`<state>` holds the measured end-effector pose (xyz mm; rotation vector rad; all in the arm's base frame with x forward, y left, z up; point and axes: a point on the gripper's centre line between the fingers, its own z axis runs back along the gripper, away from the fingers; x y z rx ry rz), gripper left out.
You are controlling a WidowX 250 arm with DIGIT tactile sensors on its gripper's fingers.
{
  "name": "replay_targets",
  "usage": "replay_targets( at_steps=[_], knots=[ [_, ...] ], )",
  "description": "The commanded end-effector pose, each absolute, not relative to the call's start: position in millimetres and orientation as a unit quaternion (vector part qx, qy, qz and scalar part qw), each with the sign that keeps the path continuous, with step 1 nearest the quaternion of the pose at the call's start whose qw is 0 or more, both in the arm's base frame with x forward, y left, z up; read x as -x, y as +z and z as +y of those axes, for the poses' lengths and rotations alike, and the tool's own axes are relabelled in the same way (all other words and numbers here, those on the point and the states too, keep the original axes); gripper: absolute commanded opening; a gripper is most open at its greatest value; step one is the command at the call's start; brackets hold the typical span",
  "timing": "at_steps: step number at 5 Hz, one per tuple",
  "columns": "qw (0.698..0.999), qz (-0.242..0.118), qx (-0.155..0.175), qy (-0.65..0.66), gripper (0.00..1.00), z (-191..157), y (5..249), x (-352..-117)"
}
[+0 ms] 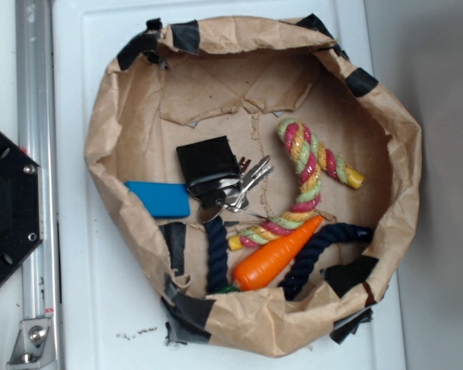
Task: Grab the multicolored rope.
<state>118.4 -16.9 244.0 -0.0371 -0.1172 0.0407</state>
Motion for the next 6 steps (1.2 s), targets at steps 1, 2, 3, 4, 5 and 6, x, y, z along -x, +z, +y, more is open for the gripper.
replay_targets(
  at_steps=[1, 2, 3, 4, 5, 6],
  knots=[
    [0.998, -0.059, 0.019, 0.020, 1.00, -16.9, 244.0, -118.4],
    [0.991, -0.110, -0.066, -0.039, 1.00, -23.8, 221.5, -168.4],
    [0.972, -0.144, -0.121, -0.143, 1.00, -37.0, 195.1, -217.4],
    [0.941, -0.152, -0.137, -0.268, 1.00, -44.2, 156.1, -250.5],
    [0.930, -0.160, -0.124, -0.307, 1.00, -22.5, 126.1, -261.4],
    [0.933, -0.142, -0.111, -0.312, 1.00, -3.4, 99.7, -272.7]
  ],
)
